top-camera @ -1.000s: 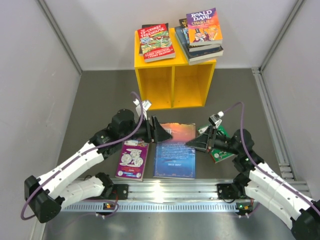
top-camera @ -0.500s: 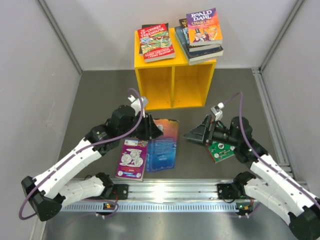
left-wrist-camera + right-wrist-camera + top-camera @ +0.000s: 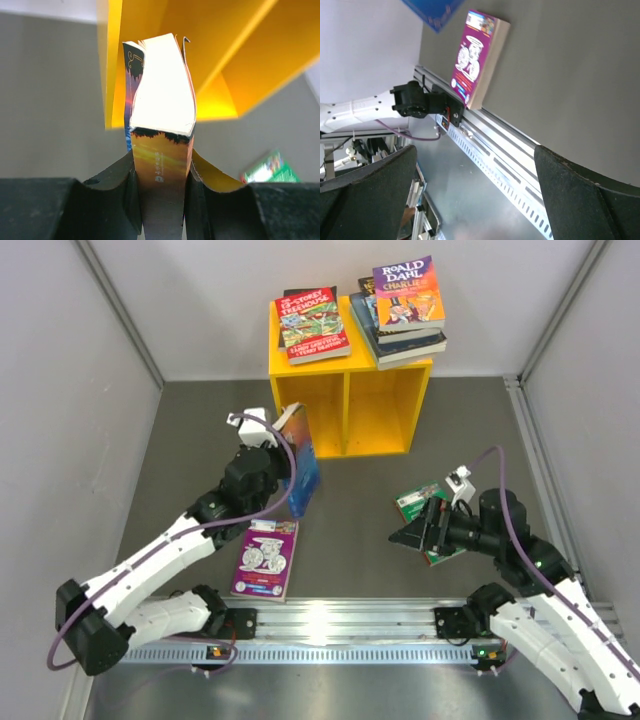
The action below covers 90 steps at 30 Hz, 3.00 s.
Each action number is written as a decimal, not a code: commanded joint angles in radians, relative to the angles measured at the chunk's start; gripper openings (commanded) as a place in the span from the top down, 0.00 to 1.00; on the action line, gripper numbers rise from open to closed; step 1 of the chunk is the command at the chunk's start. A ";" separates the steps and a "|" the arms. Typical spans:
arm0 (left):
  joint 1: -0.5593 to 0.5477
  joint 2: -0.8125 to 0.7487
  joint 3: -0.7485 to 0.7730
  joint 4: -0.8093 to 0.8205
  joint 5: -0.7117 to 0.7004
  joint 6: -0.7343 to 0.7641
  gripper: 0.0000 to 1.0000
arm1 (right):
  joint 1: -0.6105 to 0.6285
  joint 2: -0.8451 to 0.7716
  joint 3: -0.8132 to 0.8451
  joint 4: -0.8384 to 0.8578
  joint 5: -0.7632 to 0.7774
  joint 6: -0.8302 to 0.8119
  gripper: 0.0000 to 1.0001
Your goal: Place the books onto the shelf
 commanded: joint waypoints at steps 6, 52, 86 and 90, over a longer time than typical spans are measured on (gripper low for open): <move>0.000 0.244 0.068 0.761 -0.135 0.091 1.00 | -0.011 -0.020 -0.004 -0.082 0.045 0.037 0.00; 0.124 1.099 0.191 1.800 -0.234 0.041 1.00 | -0.011 0.023 0.097 -0.409 0.139 -0.088 0.00; 0.415 -0.148 -0.102 -0.579 0.245 -0.492 0.02 | 0.145 0.386 -0.107 0.514 0.042 0.112 0.00; 0.415 -0.192 -0.168 -0.671 0.306 -0.559 0.02 | 0.305 0.664 0.028 0.614 0.071 0.099 0.00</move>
